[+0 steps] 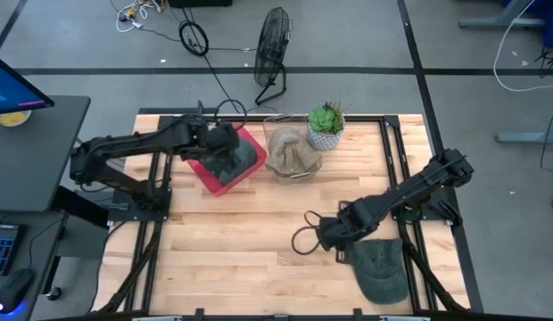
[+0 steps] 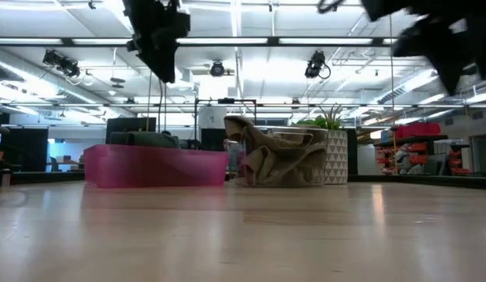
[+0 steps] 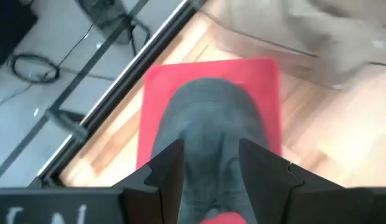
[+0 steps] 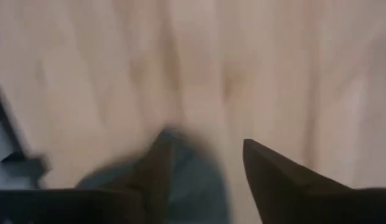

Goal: Pick & Place hat
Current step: Put the black cap into the pink bin

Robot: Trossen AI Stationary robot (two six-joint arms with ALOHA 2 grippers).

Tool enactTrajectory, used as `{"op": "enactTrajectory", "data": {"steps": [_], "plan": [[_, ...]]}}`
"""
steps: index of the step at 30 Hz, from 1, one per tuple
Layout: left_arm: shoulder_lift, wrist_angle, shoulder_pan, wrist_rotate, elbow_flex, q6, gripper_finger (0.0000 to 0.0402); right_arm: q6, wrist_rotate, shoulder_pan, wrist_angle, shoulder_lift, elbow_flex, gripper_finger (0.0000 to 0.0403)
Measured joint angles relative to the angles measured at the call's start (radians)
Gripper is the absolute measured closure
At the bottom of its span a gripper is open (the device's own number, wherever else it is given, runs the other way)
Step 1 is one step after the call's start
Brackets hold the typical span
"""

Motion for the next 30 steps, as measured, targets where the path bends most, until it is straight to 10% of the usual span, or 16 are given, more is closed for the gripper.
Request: {"op": "enactTrajectory", "data": {"steps": [20,30], "plan": [[0.014,0.168,-0.041,-0.061,-0.002,0.069,0.0248,0.699,-0.198,0.266,0.216,0.000,-0.212,0.0163],[0.014,0.211,-0.068,-0.009,-0.002,0.135,0.0248,0.725,-0.210,0.289,0.401,0.000,-0.353,0.0169]]}}
